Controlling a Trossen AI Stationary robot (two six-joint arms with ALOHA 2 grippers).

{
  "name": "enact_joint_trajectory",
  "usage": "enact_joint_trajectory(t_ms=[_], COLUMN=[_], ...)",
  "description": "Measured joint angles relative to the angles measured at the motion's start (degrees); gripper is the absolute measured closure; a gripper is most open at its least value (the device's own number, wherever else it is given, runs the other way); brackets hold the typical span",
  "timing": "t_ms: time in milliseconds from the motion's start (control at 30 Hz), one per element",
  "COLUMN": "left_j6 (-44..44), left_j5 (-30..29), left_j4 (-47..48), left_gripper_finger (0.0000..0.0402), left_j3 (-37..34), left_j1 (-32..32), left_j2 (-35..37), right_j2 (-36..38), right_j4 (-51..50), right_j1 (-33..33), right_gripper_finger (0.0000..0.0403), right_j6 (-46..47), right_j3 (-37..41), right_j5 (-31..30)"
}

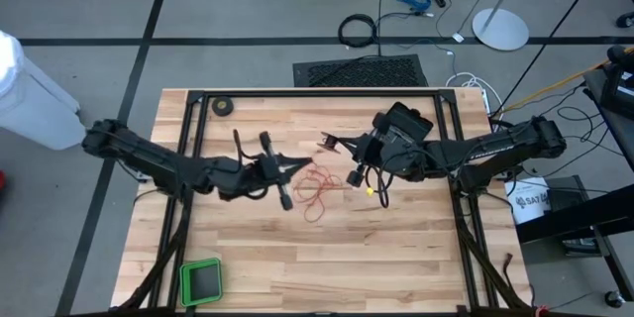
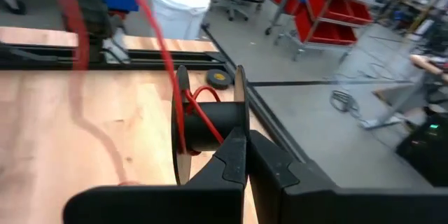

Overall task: Coil cords
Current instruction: Coil the red wire into the spool

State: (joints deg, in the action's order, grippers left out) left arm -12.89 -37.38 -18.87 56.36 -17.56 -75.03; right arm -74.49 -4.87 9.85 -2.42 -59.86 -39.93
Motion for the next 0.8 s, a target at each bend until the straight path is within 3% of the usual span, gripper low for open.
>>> enact_joint_trajectory(t_ms=[367, 800], left_j6=[0.5, 5.1], left_j5=[-6.4, -8.6], left_j4=[19.5, 27.6], left_gripper_finger=[0.0401, 0.0401], left_j3=[0.0, -2.9], left_j1=[0.0, 0.8], left_j2=[6.9, 7.3], right_j2=[0.2, 3.3], right_j4=[-0.2, 0.0], right_j1=[0.1, 2.8], right_gripper_finger=[0.0403, 0.0403], right_j6=[0.0, -0.1], right_j3=[-1.5, -1.5], right_j5=[7.0, 7.5])
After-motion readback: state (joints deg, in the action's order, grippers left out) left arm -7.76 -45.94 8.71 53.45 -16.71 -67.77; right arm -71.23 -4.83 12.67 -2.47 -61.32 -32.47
